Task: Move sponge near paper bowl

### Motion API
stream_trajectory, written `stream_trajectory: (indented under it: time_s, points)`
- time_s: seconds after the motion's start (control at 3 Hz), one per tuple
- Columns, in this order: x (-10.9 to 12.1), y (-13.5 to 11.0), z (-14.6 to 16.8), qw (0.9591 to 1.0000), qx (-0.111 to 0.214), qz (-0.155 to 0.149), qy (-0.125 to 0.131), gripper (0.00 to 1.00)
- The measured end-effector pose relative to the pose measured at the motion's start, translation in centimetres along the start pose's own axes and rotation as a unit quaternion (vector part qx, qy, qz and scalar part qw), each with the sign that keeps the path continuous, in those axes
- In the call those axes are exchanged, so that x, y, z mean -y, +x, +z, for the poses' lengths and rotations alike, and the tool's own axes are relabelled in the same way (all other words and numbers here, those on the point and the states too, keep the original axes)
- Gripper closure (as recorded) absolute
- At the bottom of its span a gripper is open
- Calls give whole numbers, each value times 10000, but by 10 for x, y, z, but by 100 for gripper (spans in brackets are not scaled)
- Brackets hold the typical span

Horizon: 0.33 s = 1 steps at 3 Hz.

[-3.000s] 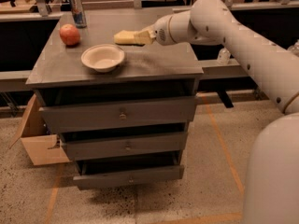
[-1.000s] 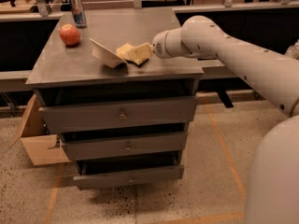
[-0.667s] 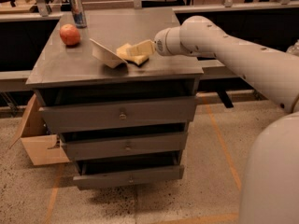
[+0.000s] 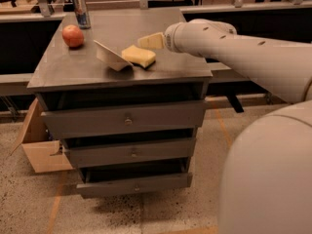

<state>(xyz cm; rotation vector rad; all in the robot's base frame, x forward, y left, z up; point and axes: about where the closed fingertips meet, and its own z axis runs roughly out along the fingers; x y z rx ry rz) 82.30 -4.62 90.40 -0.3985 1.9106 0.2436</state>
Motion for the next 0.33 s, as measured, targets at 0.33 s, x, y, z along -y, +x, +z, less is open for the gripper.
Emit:
stream_trajectory:
  time_s: [0.33]
  points:
    - [-8, -4, 11, 9990, 156, 354, 237, 0]
